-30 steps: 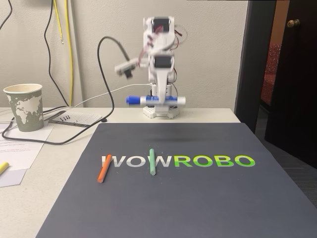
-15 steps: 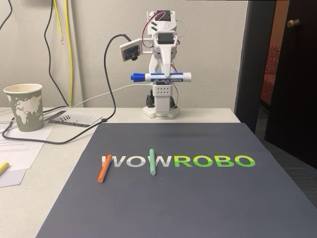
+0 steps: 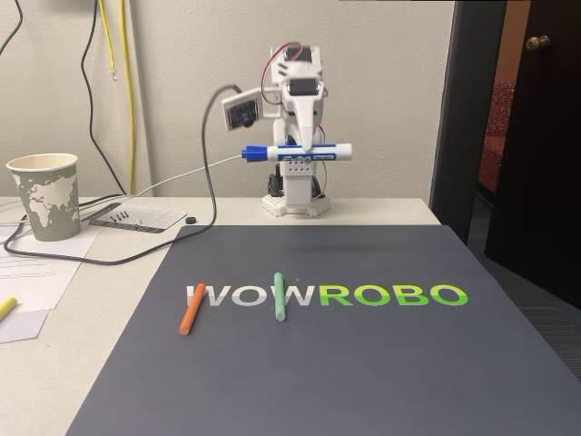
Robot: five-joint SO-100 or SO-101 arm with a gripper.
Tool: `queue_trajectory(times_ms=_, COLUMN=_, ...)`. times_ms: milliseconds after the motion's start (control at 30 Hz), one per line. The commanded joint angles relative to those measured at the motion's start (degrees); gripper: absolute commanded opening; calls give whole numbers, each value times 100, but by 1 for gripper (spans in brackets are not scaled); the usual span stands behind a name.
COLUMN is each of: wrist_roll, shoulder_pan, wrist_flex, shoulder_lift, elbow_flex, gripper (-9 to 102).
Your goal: Pick up the blue marker.
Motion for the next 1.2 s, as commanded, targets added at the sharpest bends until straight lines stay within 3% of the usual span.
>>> queue_trajectory(times_ms=0, wrist_roll=0, shoulder_pan=44, wrist_flex=-88, shoulder_lift=211, elbow_flex=35, gripper=5)
queue_trajectory(times_ms=1167, wrist_roll=-70, shoulder_pan=-193, wrist_flex=-53, shoulder_lift=510, elbow_flex=70, gripper=5)
